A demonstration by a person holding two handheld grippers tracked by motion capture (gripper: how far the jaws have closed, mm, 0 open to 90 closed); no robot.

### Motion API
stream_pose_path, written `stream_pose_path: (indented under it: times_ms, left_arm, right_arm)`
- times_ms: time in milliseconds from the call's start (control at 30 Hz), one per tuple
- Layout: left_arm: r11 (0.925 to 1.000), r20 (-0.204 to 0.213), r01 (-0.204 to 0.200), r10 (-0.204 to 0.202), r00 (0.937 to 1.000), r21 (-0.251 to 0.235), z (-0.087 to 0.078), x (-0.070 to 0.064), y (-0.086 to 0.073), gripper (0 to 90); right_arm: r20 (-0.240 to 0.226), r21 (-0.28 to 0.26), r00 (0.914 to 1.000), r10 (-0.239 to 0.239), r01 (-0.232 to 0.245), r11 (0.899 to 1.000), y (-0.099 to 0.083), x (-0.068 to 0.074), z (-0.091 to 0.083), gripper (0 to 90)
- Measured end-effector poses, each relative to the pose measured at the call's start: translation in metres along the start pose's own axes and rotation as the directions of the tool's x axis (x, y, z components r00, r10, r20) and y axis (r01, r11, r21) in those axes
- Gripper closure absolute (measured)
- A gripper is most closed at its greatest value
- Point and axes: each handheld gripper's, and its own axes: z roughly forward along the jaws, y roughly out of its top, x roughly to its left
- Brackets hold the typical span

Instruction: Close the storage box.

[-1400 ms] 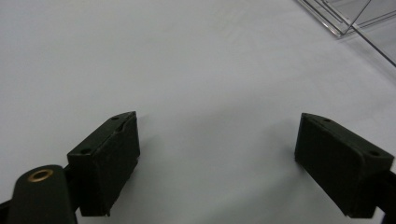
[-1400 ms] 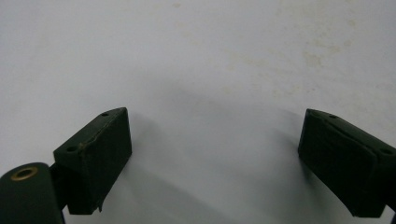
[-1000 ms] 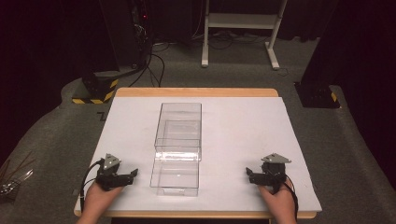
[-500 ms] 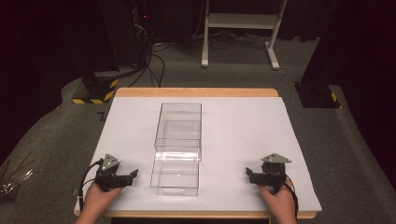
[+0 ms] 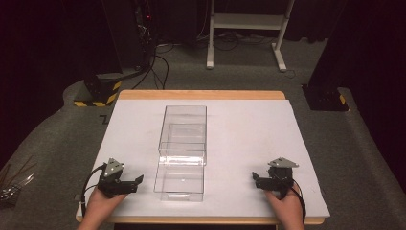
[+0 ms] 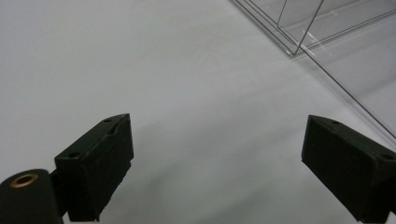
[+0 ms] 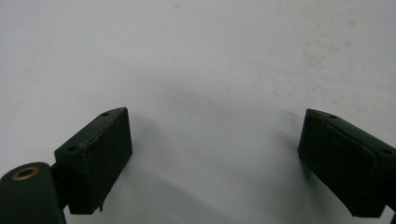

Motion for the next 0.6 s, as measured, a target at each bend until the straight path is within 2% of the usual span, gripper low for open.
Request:
stream_pose_path:
  times_ms: [600]
  left_arm:
    - [0.9984,0.043,-0.034,0.036,0.9984,-0.045,-0.013,-0.011,0.009,9.1]
  right_arm:
    - [0.000,0.000,1.0000,0.000,0.000,1.000,0.000,0.000,0.000,9.8]
